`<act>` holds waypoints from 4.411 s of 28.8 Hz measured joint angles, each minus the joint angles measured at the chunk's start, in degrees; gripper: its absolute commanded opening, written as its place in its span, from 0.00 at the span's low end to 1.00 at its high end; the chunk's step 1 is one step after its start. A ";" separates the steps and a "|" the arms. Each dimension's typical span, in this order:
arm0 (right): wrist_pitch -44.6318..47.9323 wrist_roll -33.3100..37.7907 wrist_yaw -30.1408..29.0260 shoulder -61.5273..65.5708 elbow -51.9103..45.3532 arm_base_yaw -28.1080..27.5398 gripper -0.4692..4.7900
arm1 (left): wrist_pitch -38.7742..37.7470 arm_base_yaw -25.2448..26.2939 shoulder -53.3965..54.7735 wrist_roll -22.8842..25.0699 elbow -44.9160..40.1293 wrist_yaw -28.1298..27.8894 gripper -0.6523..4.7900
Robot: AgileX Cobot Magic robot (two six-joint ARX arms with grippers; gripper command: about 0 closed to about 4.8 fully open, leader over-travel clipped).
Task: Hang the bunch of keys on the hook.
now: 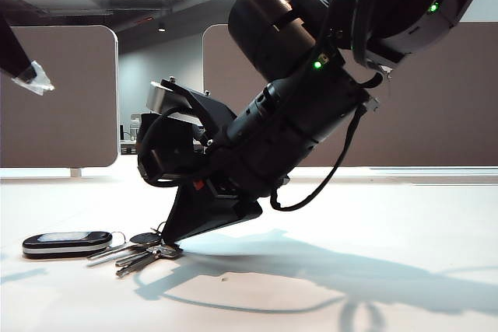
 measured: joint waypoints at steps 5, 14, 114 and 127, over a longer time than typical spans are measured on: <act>-0.44 0.00 -0.79 -0.57 -0.02 0.00 0.08 | -0.24 0.00 0.00 0.00 0.00 0.00 1.00; -4.22 -0.04 -1.36 -23.56 0.00 -4.66 0.07 | 6.14 0.00 0.00 0.00 0.00 -0.28 1.00; -10.45 -5.99 -4.37 40.92 87.91 -53.83 0.08 | 27.74 0.00 36.26 -2.84 22.03 -2.56 1.00; -10.56 -5.92 -6.03 40.94 87.91 -55.08 0.08 | 27.67 0.00 36.26 -2.84 22.03 -2.56 1.00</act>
